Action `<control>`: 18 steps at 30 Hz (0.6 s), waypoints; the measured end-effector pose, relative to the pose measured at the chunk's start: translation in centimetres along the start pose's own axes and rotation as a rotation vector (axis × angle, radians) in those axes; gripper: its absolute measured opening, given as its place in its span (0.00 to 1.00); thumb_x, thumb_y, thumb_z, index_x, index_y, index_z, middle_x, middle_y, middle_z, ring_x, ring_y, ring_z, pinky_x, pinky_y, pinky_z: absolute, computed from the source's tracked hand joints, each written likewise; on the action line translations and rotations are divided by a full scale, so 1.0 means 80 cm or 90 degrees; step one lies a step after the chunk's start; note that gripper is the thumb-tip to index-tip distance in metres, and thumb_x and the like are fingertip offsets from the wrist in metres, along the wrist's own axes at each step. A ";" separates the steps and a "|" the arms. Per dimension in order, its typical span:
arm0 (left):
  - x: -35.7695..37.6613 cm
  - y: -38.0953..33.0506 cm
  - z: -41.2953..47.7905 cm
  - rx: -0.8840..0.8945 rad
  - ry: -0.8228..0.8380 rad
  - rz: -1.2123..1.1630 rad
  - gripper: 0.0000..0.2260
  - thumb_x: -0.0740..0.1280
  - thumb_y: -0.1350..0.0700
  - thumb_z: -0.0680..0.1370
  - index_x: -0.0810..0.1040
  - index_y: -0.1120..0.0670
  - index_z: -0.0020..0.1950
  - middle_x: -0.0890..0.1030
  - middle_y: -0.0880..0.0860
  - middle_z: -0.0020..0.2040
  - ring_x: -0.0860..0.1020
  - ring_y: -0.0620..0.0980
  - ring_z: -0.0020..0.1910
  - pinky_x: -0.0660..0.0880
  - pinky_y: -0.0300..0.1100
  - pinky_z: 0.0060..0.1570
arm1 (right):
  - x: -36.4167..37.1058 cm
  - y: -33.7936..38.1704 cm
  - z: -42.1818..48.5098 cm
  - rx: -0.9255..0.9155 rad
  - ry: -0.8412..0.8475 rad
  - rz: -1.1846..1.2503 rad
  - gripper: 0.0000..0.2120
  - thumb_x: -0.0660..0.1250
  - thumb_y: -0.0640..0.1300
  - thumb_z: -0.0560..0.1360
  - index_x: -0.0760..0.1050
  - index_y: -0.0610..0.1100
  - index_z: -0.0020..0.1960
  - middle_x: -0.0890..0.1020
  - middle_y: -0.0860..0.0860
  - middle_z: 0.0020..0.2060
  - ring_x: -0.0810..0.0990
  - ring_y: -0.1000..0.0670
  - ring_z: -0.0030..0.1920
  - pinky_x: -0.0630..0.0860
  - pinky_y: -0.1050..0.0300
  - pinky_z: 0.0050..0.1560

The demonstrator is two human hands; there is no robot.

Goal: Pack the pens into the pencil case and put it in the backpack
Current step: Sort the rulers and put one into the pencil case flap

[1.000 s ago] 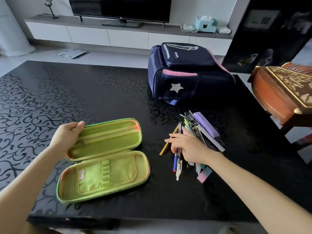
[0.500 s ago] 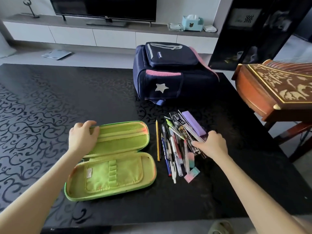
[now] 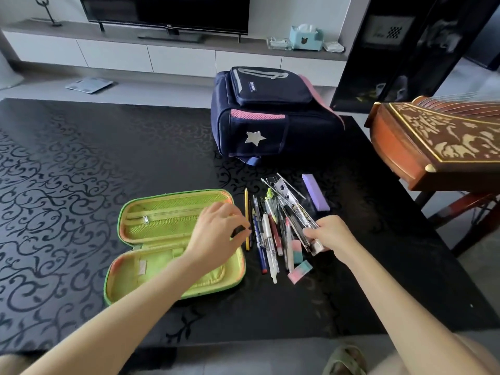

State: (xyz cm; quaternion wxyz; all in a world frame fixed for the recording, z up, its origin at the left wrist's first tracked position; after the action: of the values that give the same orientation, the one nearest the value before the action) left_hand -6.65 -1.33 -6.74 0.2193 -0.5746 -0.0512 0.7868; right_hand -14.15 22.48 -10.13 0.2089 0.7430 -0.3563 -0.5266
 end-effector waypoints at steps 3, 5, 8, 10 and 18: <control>0.020 -0.035 0.020 -0.091 0.088 -0.130 0.12 0.63 0.53 0.78 0.80 0.58 0.42 0.81 0.53 0.39 0.76 0.50 0.37 0.75 0.41 0.38 | -0.004 -0.007 -0.014 0.014 0.011 0.117 0.07 0.69 0.34 0.72 0.76 0.33 0.37 0.76 0.43 0.28 0.75 0.49 0.26 0.74 0.61 0.25; 0.037 -0.054 0.037 -0.218 0.152 -0.223 0.18 0.59 0.51 0.80 0.76 0.62 0.37 0.77 0.55 0.32 0.72 0.52 0.28 0.71 0.40 0.29 | -0.006 -0.010 -0.025 0.033 0.011 0.213 0.06 0.69 0.33 0.73 0.77 0.30 0.40 0.78 0.44 0.29 0.76 0.51 0.26 0.76 0.63 0.25; 0.063 -0.077 0.056 -0.364 0.217 -0.381 0.21 0.60 0.45 0.78 0.77 0.60 0.36 0.79 0.58 0.33 0.77 0.51 0.29 0.77 0.41 0.37 | -0.004 -0.013 -0.042 0.038 0.046 0.323 0.03 0.70 0.34 0.72 0.79 0.34 0.41 0.79 0.42 0.31 0.77 0.50 0.27 0.77 0.59 0.30; 0.074 -0.087 0.060 -0.465 0.223 -0.538 0.19 0.64 0.45 0.76 0.79 0.61 0.37 0.81 0.57 0.33 0.79 0.49 0.28 0.80 0.38 0.35 | 0.001 -0.015 -0.050 0.032 0.066 0.338 0.03 0.72 0.35 0.70 0.80 0.35 0.41 0.80 0.42 0.33 0.79 0.46 0.32 0.78 0.53 0.38; 0.059 -0.079 0.049 -0.527 0.143 -0.729 0.11 0.68 0.56 0.76 0.78 0.59 0.35 0.80 0.53 0.30 0.78 0.52 0.34 0.75 0.36 0.30 | 0.002 -0.012 -0.070 -0.016 0.062 0.370 0.10 0.67 0.40 0.76 0.79 0.32 0.41 0.82 0.42 0.29 0.80 0.50 0.27 0.79 0.58 0.30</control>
State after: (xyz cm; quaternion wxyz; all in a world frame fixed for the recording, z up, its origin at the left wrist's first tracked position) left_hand -9.61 6.95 -7.44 0.3659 -0.5710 -0.6162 0.4004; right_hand -8.63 22.67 -8.88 0.3770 0.6316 -0.5372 -0.4129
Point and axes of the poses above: each hand's wrist, its own z-axis towards the middle knuckle, its own x-axis out of the palm, y = z × x, the point moved 3 cm from there along z, towards the middle knuckle
